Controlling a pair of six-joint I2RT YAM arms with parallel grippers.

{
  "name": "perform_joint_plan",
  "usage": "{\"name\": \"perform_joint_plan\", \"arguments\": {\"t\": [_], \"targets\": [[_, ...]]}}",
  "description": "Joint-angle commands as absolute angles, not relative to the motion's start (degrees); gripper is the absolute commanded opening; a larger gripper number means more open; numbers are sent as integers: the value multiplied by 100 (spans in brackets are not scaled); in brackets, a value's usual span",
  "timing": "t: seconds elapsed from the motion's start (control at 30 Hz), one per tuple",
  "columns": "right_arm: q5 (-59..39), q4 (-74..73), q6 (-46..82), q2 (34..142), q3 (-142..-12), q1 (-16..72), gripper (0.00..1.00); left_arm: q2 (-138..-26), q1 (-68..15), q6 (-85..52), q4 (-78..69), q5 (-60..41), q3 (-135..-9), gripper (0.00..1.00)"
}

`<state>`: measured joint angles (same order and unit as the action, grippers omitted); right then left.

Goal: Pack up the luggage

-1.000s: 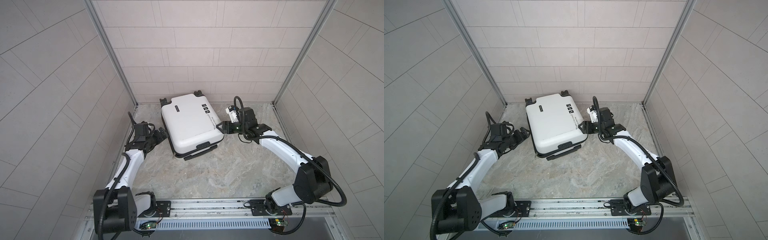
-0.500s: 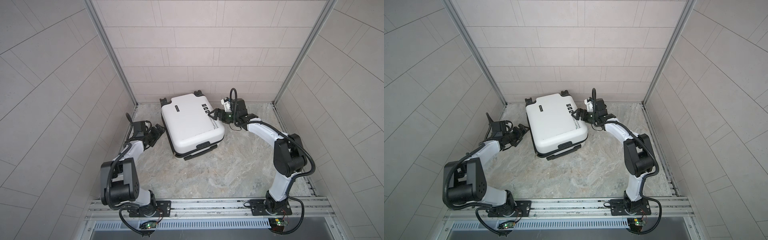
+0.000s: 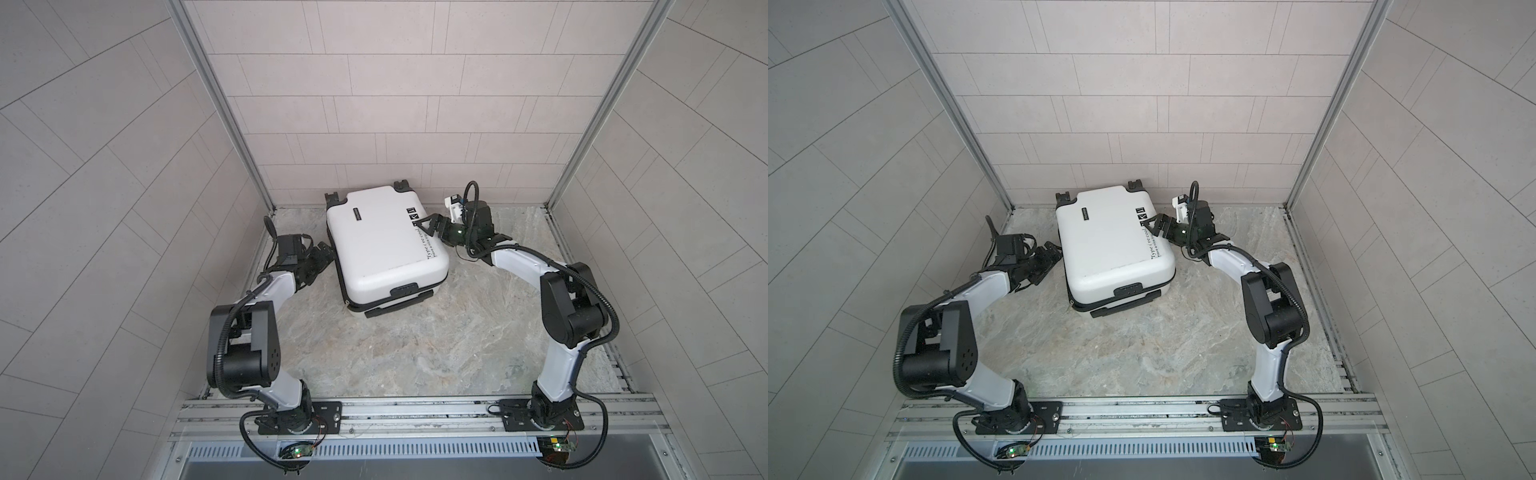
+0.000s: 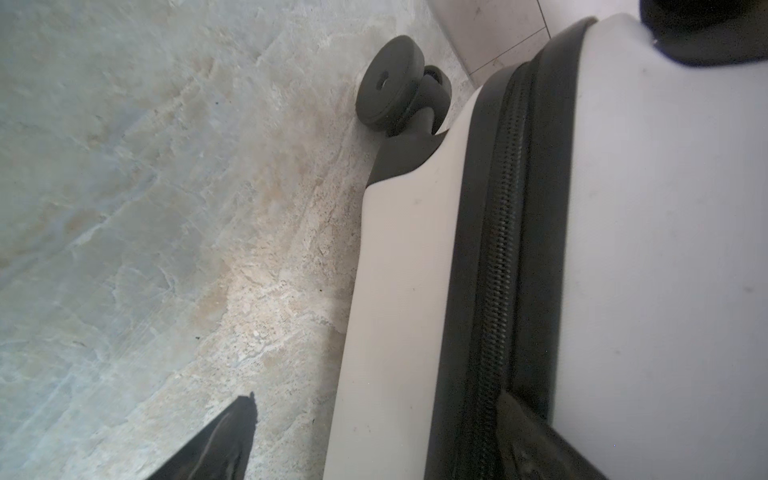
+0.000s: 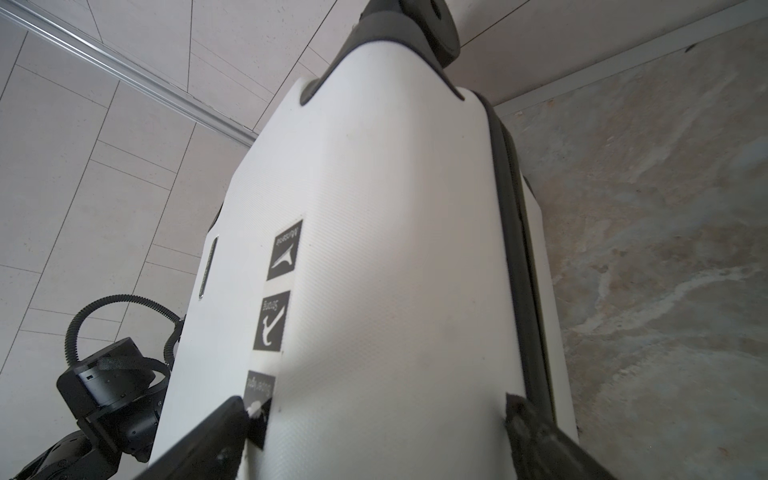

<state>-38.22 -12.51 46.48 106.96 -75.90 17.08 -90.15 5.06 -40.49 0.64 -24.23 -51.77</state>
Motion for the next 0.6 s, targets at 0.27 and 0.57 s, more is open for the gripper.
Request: {"name": "perform_joint_plan", "arguments": {"t": [0.27,0.57], "targets": [[-3864,-735,4541,9909,-6663,2471,97,-9468,-301,-3525,541,-2865,-5545,90],[-3304,-271,4256,8747,-5645,2434,97,-9542,-990,-3602,500,-2886,-5659,90]]}}
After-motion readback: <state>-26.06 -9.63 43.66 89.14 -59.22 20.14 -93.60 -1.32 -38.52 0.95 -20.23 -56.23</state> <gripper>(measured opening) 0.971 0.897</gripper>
